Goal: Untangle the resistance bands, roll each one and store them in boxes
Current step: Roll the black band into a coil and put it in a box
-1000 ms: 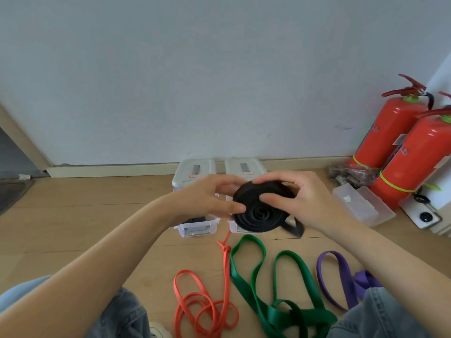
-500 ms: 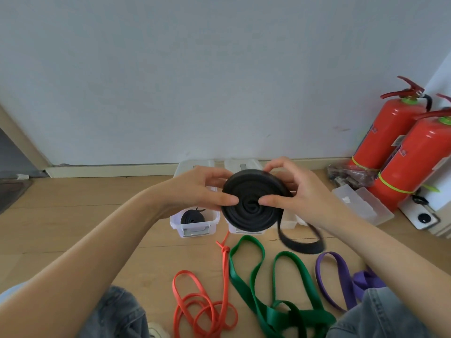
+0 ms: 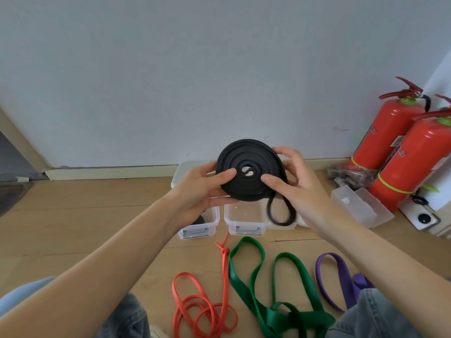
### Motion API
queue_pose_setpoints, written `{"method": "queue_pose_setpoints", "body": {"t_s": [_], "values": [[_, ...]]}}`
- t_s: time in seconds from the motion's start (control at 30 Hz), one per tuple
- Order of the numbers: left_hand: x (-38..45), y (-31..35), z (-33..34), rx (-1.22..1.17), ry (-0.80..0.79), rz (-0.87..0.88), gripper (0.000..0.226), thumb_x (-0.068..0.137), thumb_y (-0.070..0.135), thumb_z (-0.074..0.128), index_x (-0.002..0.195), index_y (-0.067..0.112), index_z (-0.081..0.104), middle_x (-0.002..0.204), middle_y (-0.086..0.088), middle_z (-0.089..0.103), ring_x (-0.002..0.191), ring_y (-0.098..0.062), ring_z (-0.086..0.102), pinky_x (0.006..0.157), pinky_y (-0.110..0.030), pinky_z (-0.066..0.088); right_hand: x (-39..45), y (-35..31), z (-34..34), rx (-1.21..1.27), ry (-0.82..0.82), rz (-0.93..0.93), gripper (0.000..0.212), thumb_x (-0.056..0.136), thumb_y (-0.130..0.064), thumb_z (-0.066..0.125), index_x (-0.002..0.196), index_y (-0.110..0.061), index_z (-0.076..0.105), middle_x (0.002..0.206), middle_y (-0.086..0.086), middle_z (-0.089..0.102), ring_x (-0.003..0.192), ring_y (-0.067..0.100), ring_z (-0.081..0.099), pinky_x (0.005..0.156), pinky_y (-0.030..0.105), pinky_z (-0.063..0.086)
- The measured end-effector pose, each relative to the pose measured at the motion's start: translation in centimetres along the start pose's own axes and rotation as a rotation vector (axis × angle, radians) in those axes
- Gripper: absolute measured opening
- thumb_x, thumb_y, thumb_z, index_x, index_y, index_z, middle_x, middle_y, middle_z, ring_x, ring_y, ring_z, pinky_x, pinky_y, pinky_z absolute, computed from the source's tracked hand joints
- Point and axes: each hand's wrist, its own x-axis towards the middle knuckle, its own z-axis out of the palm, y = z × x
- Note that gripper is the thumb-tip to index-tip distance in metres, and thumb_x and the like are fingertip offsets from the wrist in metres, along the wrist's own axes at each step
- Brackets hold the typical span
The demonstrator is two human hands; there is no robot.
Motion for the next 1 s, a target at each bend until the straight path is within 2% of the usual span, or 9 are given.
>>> {"method": "queue_pose_setpoints", "body": {"t_s": [0.07,0.17,0.27,0.37,0.5,0.63,0.77,0.9,1.0], "values": [[0.2,-0.1,0.0,0.044,-0.015,-0.026,0.033,0.086,0.012,0.061,0.118,0.013,0.058,0.11,-0.01,0.07,0.096,-0.026,0.069,0.076,-0.033,0.058,0.1,-0.4,-0.5,-0.053,0.004,0.003,0.043,0.08,-0.017,0.07,0.11,-0.043,0.053,0.111,0.004,0.062,0.097,0.015,0.065,0.077,0.03,0.057],[0.2,0.4,-0.3,0.341,-0.085,-0.037,0.043,0.083,0.015,0.066,0.125,0.017,0.055,0.112,-0.002,0.069,0.103,-0.016,0.066,0.088,-0.03,0.054,0.2,-1.4,-2.1,-0.149,-0.066,-0.039,0.046,0.076,-0.015,0.073,0.11,-0.043,0.059,0.11,-0.003,0.066,0.099,0.01,0.064,0.084,0.026,0.054],[-0.1,0.3,-0.2,0.475,-0.161,-0.012,0.039,0.083,0.018,0.067,0.12,0.02,0.057,0.109,0.002,0.07,0.098,-0.011,0.067,0.08,-0.025,0.055,0.0,-1.8,-2.5,-0.334,-0.264,-0.044,0.046,0.077,-0.018,0.074,0.108,-0.05,0.062,0.107,-0.019,0.067,0.099,0.009,0.062,0.085,0.019,0.05],[-0.5,0.1,0.0,0.611,-0.212,-0.017,0.029,0.085,0.025,0.065,0.112,0.018,0.062,0.103,-0.003,0.071,0.096,-0.017,0.068,0.084,-0.033,0.056,-0.2,-1.8,-2.3,-0.31,-0.345,-0.022,0.045,0.077,-0.014,0.073,0.109,-0.045,0.063,0.107,-0.019,0.068,0.101,0.009,0.062,0.085,0.015,0.049],[-0.7,0.3,-0.1,0.622,-0.196,-0.014,0.022,0.079,0.033,0.067,0.099,0.024,0.068,0.086,-0.003,0.075,0.079,-0.018,0.071,0.069,-0.024,0.058,-0.2,-2.0,-2.7,-0.23,-0.356,0.071,0.048,0.074,-0.018,0.074,0.114,-0.041,0.06,0.107,-0.006,0.07,0.099,0.003,0.064,0.081,0.011,0.048],[-0.5,-0.1,0.4,0.616,-0.132,0.047,0.024,0.073,0.04,0.067,0.09,0.022,0.068,0.07,0.001,0.073,0.066,-0.016,0.071,0.057,-0.021,0.056,-0.1,-1.8,-2.8,-0.258,-0.291,0.078,0.044,0.075,-0.015,0.075,0.109,-0.038,0.059,0.098,0.002,0.072,0.092,0.013,0.067,0.085,0.026,0.05],[-0.8,0.1,0.3,0.648,-0.277,-0.05,0.027,0.076,0.031,0.07,0.101,0.023,0.065,0.085,-0.002,0.075,0.078,-0.013,0.071,0.061,-0.018,0.053,-0.1,-1.8,-2.9,-0.344,-0.377,0.088,0.039,0.072,-0.016,0.077,0.101,-0.036,0.06,0.092,0.003,0.073,0.089,0.017,0.067,0.093,0.039,0.048],[-0.8,-0.8,0.4,0.619,-0.285,-0.062,0.023,0.082,0.033,0.065,0.104,0.025,0.062,0.095,-0.007,0.073,0.083,-0.02,0.071,0.062,-0.025,0.056,0.0,-1.5,-2.7,-0.408,-0.427,0.072,0.035,0.072,-0.019,0.078,0.094,-0.03,0.054,0.086,0.0,0.074,0.081,0.013,0.067,0.085,0.031,0.048],[-0.7,-0.4,0.5,0.523,-0.219,-0.042,0.042,0.075,0.042,0.063,0.11,0.019,0.063,0.094,-0.008,0.073,0.084,-0.023,0.071,0.065,-0.03,0.058,0.1,-1.4,-2.5,-0.252,-0.277,0.039,0.028,0.067,-0.031,0.076,0.086,-0.026,0.057,0.079,-0.004,0.073,0.074,0.009,0.067,0.073,0.02,0.051]]}}
